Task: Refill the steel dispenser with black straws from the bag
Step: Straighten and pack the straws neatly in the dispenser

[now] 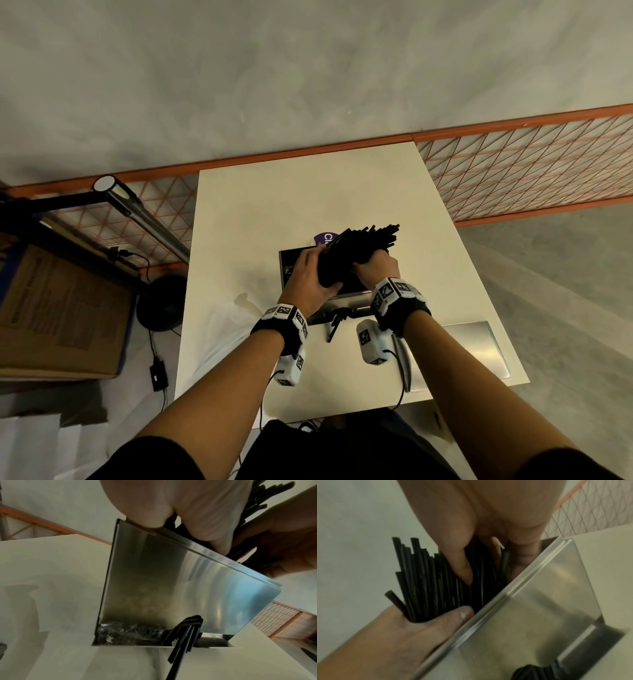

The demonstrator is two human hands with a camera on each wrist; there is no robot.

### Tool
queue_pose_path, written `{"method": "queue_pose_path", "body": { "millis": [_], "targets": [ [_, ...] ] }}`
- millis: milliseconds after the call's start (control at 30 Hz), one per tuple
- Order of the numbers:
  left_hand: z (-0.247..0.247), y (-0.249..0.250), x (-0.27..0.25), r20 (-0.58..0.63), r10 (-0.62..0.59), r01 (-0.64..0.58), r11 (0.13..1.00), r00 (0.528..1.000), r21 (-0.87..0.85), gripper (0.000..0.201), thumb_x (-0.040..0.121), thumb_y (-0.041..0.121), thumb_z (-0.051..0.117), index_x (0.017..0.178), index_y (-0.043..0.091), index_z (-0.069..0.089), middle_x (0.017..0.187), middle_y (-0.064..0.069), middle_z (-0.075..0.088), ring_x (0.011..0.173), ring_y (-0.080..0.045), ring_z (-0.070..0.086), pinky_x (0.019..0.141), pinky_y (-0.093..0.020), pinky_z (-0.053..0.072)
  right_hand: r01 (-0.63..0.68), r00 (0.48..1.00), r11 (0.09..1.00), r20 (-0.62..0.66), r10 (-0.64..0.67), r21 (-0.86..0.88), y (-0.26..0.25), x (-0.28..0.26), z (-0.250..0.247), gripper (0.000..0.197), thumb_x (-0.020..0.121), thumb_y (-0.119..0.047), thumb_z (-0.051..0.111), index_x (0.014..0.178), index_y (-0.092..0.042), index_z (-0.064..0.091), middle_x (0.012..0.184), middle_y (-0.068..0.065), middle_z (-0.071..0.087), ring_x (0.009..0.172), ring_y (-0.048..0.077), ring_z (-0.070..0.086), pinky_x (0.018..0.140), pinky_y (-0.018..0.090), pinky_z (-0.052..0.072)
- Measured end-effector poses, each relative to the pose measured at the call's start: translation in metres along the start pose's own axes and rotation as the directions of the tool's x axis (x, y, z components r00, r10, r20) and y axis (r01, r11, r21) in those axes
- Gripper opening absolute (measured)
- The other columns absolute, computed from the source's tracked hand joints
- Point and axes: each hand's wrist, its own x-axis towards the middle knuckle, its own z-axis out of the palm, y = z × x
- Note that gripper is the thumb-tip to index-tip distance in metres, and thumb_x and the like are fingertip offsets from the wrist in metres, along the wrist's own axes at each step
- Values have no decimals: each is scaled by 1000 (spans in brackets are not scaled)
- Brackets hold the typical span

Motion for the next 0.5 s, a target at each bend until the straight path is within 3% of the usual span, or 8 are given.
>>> {"method": "queue_pose_path", "body": {
  "millis": [133,300,500],
  "targets": [
    [0,2,-2,-12,12,-12,1000,1000,6,83,78,30,84,148,16,42,145,-3,45,131,-22,51,109,-39,47,-48,998,997,-40,46,-53,3,-2,2,55,84,-37,65,125,-2,53,119,22,62,107,41,60,84,41,51],
    [-2,3,-2,-1,0,0,1000,1000,11,84,78,32,84,148,17,41,146,-3,43,132,-23,51,107,-42,49,-6,1000,1000,-8,6,18,1,2,2,64,86,-30,65,139,-5,40,134,22,52,119,42,54,93,41,46],
    [-2,3,-2,8,6,-6,1000,1000,-2,86,77,34,86,148,16,41,145,-3,43,132,-23,50,107,-42,48,-151,989,972,28,148,179,5,9,-6,64,87,-27,69,134,-5,33,128,22,58,112,39,59,74,30,40]
  ]
}}
